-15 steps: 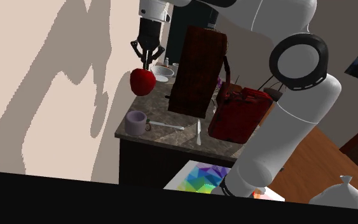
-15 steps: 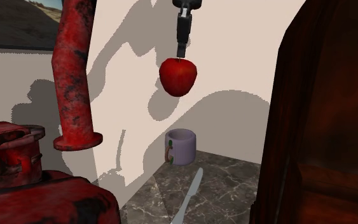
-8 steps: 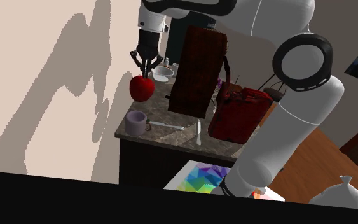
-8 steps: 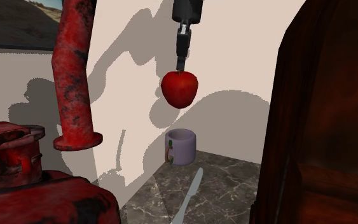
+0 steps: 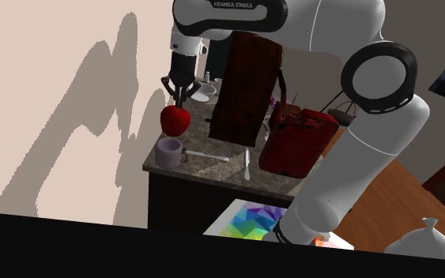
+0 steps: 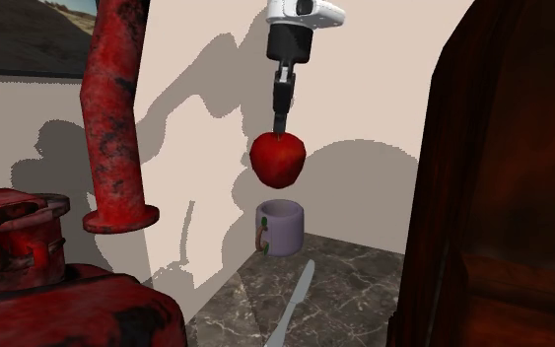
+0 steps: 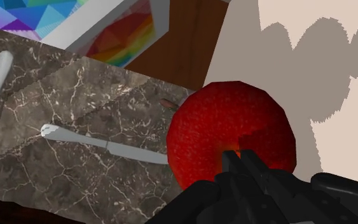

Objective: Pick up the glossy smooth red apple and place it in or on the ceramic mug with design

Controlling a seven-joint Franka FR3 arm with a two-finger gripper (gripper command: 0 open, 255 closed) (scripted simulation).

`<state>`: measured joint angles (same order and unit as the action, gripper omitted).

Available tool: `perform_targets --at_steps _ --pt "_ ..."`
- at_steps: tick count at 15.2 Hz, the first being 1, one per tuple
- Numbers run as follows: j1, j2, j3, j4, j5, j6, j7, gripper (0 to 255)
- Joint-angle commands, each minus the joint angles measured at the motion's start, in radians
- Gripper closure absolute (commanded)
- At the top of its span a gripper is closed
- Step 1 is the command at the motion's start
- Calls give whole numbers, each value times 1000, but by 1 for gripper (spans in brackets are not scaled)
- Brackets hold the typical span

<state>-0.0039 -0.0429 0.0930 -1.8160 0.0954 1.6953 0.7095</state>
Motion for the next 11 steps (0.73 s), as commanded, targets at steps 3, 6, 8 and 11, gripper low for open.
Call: perform_targets --at_steps 3,6,8,11 --pt "0 3 0 -50 0 53 -5 255" --pt "0 6 1 -86 1 92 -8 255" --pt "1 9 1 -109 1 119 -10 255" --pt "1 9 1 -112 1 122 -10 255"
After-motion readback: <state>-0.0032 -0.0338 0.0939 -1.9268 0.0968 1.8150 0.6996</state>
